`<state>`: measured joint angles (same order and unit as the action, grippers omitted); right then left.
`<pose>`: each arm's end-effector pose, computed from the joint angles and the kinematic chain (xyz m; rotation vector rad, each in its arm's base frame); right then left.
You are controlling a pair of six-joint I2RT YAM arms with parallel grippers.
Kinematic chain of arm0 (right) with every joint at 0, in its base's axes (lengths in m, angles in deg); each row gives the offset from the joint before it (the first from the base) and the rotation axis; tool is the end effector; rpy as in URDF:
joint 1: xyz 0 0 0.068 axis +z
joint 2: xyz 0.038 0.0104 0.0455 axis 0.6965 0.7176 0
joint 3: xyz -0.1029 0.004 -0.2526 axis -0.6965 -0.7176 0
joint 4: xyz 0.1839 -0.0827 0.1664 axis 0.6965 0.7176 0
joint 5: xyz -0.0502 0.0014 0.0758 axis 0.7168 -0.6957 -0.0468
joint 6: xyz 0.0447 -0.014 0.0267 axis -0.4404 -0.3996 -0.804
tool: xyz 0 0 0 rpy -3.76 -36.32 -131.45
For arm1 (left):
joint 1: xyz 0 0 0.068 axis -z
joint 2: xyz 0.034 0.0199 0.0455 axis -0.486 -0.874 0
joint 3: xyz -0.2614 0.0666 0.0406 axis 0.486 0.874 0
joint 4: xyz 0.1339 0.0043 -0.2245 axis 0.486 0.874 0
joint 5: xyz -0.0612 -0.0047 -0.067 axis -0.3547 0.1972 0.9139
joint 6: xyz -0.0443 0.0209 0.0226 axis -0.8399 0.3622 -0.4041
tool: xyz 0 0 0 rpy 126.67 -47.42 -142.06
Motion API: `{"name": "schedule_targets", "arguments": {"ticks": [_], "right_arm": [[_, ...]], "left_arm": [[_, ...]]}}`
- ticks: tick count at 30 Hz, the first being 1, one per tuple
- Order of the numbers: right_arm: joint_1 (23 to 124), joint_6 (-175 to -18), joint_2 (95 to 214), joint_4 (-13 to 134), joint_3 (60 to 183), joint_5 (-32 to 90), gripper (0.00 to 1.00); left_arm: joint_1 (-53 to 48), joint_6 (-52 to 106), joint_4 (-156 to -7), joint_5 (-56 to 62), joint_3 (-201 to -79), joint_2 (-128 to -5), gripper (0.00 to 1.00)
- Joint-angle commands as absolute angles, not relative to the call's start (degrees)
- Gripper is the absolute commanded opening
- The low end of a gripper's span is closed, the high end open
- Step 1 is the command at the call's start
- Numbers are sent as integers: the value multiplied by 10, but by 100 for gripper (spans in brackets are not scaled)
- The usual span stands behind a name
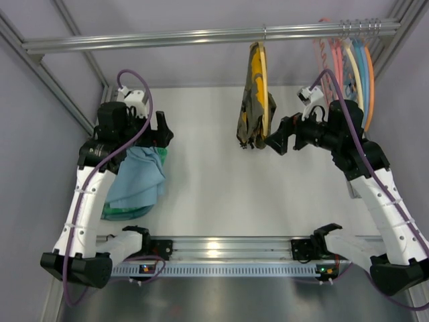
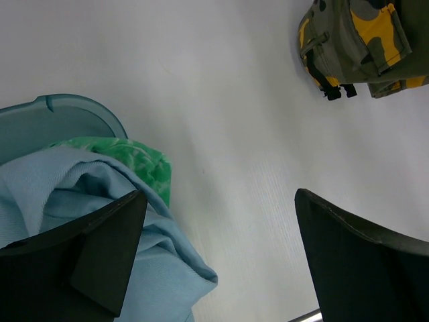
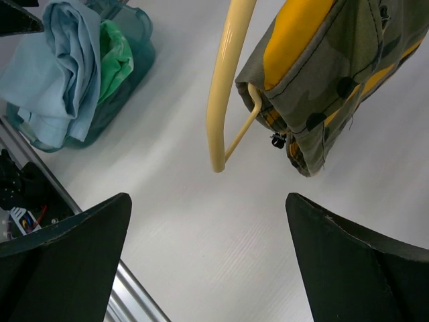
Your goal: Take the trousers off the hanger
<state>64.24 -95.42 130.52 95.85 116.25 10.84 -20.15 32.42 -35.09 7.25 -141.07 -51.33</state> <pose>0.1829 0.0831 0.4093 -0.5386 1.9267 0.7339 0.2031 -0.0396 0.4000 0.1795 2.1182 -0.3888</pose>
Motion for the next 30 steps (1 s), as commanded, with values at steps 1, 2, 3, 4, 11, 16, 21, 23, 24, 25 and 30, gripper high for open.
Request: {"name": "schedule_targets", "arguments": {"ticks": [1, 2, 3, 4, 11, 16, 21, 23, 24, 25, 30], "right_arm": [[644, -941, 1308, 944, 1201, 106, 99], [643, -940, 1310, 944, 1205, 108, 99], [643, -940, 1310, 946, 1208, 109, 99], [644, -940, 1311, 945, 1211, 109, 99], [641, -965, 1346, 945, 1270, 65, 99], [642, -1006, 1383, 920, 1319, 49, 99], [642, -1067, 1427, 883, 1361, 55, 100], [640, -1089, 1447, 864, 1363, 64, 99], [640, -1108, 1452, 861, 1364, 74, 100], [638, -1117, 1458, 856, 1366, 74, 99], [630, -1166, 1488, 822, 1363, 49, 98]], "left_arm": [[-200, 308, -359, 67, -1452, -532, 98], [-200, 306, -363, 66, -1461, -535, 98], [-200, 305, -367, 68, -1465, -540, 98], [-200, 305, -371, 74, -1468, -543, 98], [-200, 327, -415, 154, -1467, -557, 98], [-200, 319, -464, 207, -1457, -554, 98], [-200, 317, -479, 220, -1459, -568, 98], [-200, 313, -486, 221, -1461, -572, 98], [-200, 312, -493, 224, -1461, -575, 98], [-200, 307, -495, 227, -1463, -577, 98], [-200, 302, -506, 231, -1466, -582, 98]]}}
